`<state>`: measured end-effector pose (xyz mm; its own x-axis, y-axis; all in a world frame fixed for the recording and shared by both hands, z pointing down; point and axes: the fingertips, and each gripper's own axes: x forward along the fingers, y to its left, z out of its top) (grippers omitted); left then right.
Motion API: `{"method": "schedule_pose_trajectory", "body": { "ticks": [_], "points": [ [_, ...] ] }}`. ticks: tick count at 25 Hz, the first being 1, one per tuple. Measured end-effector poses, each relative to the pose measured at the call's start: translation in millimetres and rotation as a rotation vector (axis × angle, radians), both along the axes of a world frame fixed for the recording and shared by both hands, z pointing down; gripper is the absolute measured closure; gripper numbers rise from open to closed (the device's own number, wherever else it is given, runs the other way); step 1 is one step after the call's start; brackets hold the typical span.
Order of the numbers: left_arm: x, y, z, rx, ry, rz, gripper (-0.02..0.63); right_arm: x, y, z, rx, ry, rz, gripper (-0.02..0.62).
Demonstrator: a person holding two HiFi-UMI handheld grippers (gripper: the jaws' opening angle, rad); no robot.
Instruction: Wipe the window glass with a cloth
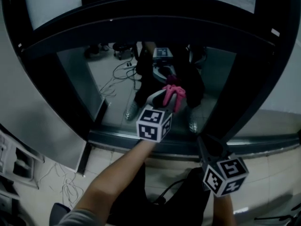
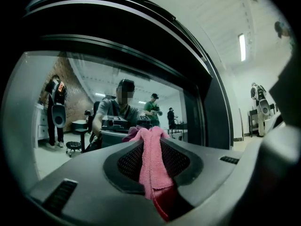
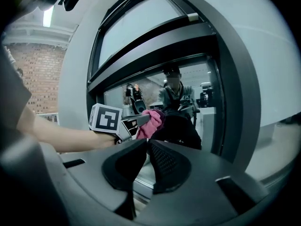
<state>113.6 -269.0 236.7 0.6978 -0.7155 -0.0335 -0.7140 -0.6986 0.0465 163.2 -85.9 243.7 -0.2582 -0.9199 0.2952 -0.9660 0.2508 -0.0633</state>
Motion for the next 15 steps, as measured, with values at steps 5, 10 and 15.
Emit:
{"method": "schedule_pose_trajectory", "body": {
  "ticks": [5, 10, 15],
  "points": [
    [-36, -10, 1, 0.007, -0.003, -0.038, 0.506, -27, -14, 7, -0.013, 0.006, -0.059, 0.571],
    [-78, -20, 5, 0.008, -0.007, -0.093, 0.506, -55, -24, 11, -0.027, 0.013, -0.113, 0.571],
    [-119, -29, 8, 0.002, -0.011, -0.149, 0.506, -81, -35, 12, -0.021, 0.015, -0.153, 0.571]
  ]
}}
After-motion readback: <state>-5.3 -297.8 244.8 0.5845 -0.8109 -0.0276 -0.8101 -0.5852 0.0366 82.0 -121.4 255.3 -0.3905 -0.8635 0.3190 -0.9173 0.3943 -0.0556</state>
